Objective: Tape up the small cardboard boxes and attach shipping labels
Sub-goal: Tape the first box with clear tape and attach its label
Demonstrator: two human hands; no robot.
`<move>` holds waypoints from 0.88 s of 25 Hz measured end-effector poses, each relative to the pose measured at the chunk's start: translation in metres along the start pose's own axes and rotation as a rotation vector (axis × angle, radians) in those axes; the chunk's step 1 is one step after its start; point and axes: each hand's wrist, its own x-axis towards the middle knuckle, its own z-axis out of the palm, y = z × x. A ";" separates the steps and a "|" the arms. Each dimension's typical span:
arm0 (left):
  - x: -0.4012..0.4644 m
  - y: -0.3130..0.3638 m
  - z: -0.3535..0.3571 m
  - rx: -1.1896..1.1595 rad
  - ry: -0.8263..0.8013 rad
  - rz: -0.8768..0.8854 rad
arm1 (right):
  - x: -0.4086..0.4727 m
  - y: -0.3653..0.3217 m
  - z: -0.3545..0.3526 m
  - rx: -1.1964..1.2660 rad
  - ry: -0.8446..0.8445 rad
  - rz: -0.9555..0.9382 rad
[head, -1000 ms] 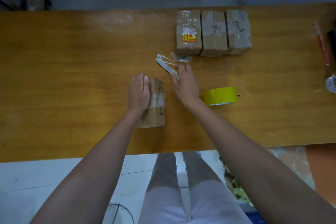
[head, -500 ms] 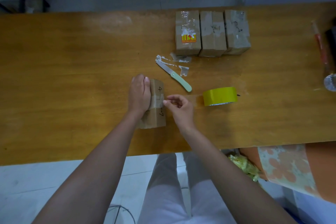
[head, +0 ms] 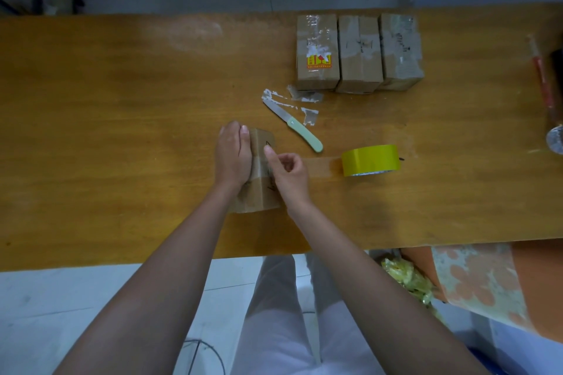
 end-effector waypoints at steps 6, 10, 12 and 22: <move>0.001 -0.005 0.000 -0.076 0.021 -0.006 | 0.012 0.013 0.013 0.070 -0.027 -0.051; 0.001 -0.005 0.001 -0.091 0.025 -0.032 | 0.014 0.018 0.007 0.114 -0.019 -0.032; 0.000 -0.008 0.001 -0.122 0.035 -0.052 | 0.012 0.023 0.006 0.147 -0.026 -0.027; 0.000 0.002 0.000 -0.047 0.030 -0.052 | -0.001 0.015 -0.004 -0.173 0.009 -0.179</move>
